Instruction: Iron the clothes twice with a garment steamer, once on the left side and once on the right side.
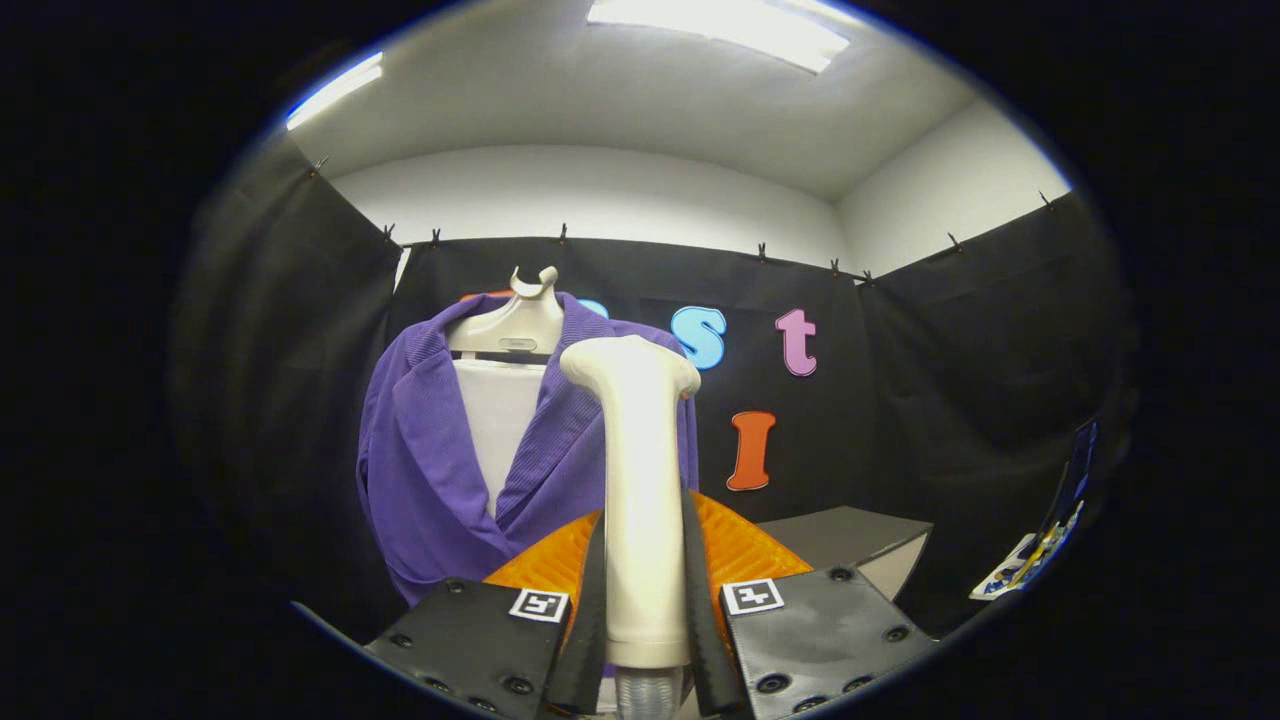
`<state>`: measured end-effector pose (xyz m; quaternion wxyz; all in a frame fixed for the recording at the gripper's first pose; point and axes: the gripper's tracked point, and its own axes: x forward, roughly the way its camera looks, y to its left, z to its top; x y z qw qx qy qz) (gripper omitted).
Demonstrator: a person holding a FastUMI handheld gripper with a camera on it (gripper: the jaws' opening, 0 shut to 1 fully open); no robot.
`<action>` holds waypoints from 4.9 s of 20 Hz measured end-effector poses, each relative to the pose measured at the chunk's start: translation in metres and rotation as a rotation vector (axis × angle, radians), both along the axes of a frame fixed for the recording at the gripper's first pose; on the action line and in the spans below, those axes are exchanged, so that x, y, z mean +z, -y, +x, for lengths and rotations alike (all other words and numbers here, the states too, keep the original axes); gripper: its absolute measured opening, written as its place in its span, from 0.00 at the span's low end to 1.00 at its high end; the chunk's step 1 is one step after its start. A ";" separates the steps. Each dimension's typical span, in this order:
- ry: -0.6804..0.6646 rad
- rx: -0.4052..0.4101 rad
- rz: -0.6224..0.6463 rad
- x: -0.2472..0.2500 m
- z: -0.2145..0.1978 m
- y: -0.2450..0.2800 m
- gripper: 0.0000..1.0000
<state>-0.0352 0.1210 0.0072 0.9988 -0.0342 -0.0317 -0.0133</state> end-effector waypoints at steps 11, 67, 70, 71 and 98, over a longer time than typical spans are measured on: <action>-0.060 -0.052 -0.023 -0.036 0.046 -0.021 0.42; -0.360 -0.094 -0.124 -0.283 -0.049 0.003 0.43; -0.405 -0.093 -0.121 -0.302 -0.056 0.005 0.43; -0.410 -0.094 -0.120 -0.306 -0.059 0.005 0.43; -0.315 -0.100 -0.098 -0.242 -0.073 -0.007 0.43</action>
